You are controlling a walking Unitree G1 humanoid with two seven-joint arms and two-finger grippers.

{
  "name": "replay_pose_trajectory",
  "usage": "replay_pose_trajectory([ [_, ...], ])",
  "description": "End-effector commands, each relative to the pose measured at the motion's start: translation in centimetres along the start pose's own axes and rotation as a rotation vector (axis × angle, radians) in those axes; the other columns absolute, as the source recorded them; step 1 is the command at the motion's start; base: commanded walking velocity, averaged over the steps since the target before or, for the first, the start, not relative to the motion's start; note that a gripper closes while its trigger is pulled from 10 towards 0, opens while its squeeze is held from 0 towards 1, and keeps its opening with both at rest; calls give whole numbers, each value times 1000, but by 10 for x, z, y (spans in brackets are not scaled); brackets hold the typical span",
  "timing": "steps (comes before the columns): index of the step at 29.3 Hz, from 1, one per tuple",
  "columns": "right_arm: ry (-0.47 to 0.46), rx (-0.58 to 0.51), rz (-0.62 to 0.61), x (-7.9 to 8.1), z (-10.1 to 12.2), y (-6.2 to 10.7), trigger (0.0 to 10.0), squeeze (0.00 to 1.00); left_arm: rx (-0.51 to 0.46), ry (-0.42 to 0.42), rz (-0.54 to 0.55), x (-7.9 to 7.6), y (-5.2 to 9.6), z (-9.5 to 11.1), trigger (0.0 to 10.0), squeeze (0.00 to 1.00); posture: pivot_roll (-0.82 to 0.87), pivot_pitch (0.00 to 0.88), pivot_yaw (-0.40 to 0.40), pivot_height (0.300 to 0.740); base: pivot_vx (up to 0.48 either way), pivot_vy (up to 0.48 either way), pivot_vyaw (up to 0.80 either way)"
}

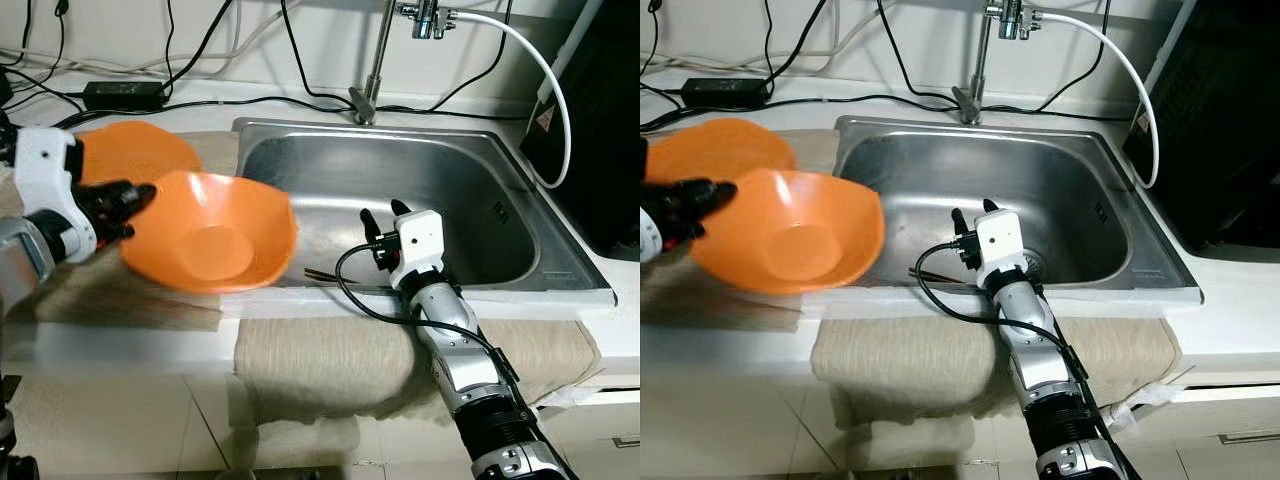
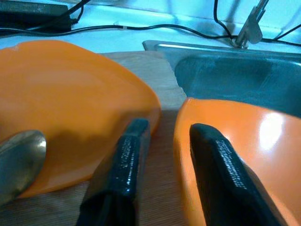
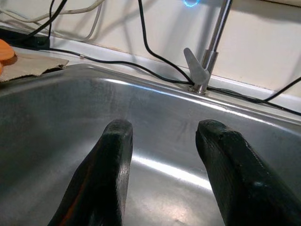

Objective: Kitchen organization

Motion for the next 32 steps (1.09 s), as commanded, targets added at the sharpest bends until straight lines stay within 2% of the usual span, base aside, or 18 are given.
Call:
replay_pose_trajectory([
  [1, -2, 56, 6, 1, -14, 5, 10000, 0, -24, 8, -15, -2, 1, 7, 0, 259, 206, 16, -34, 740, 0, 0, 0],
  [4, -1, 56, 6, 1, -14, 5, 10000, 0, -53, 2, -17, -1, 3, 13, 0, 271, 207, 12, -34, 740, 0, 0, 0],
  [5, -1, 56, 7, 1, -14, 4, 10000, 0, -51, -4, -18, -1, 3, 13, 0, 616, 206, 10, -35, 740, 0, 0, 0],
  [7, -1, 56, 7, 2, -14, 4, 10000, 0, -44, -13, -5, 1, 3, 12, 0, 584, 208, 8, -33, 740, 0, 0, 0],
  [8, 0, 56, 8, 2, -14, 4, 10000, 0, -40, -25, 1, 3, 3, 12, 0, 529, 208, 8, -33, 740, 0, 0, 0],
  [9, 0, 56, 8, 2, -14, 4, 10000, 0, -37, -34, 3, 3, 4, 11, 0, 227, 208, 8, -33, 740, 0, 0, 0],
  [10, 0, 57, 8, 2, -14, 4, 10000, 0, -33, -39, 17, 5, 4, 11, 0, 0, 208, 7, -34, 740, 0, 0, 0],
  [11, 0, 57, 8, 2, -14, 4, 10000, 0, -31, -39, 24, 7, 5, 11, 10000, 0, 208, 7, -34, 740, 0, 0, 0],
  [14, 1, 57, 9, 1, -15, 5, 10000, 0, -27, -28, 32, 9, 10, 12, 10000, 0, 211, 3, -35, 740, 0, 0, 0],
  [15, 1, 57, 9, 1, -14, 5, 10000, 0, -26, -24, 45, 12, 12, 12, 10000, 1000, 211, 3, -35, 740, 0, 0, 0],
  [19, 4, 59, 13, 1, -15, 5, 10000, 0, -14, -13, 74, 18, 24, 12, 10000, 1000, 228, 0, -41, 740, 0, 0, 0],
  [25, 4, 59, 25, 3, -16, 3, 10000, 0, -30, -23, 75, 18, 30, 20, 10000, 1000, 236, 0, -47, 740, 0, 0, 0],
  [32, 2, 48, 34, 5, -12, 0, 10000, 0, 12, 14, 16, 6, 31, 9, 10000, 1000, 247, 0, -53, 740, 0, 0, 0],
])
Point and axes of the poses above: a point about 5 cm out from each wrist's last joint towards the gripper, its own y axis pointing back from the gripper into the wrist, its own z axis along the axis of the wrist's last joint, x = y × z, the point moved 4 cm from there along -y, pointing out of the wrist towards the gripper, and after that the axes turned 12 degrees about y, right-handed, at the moved point
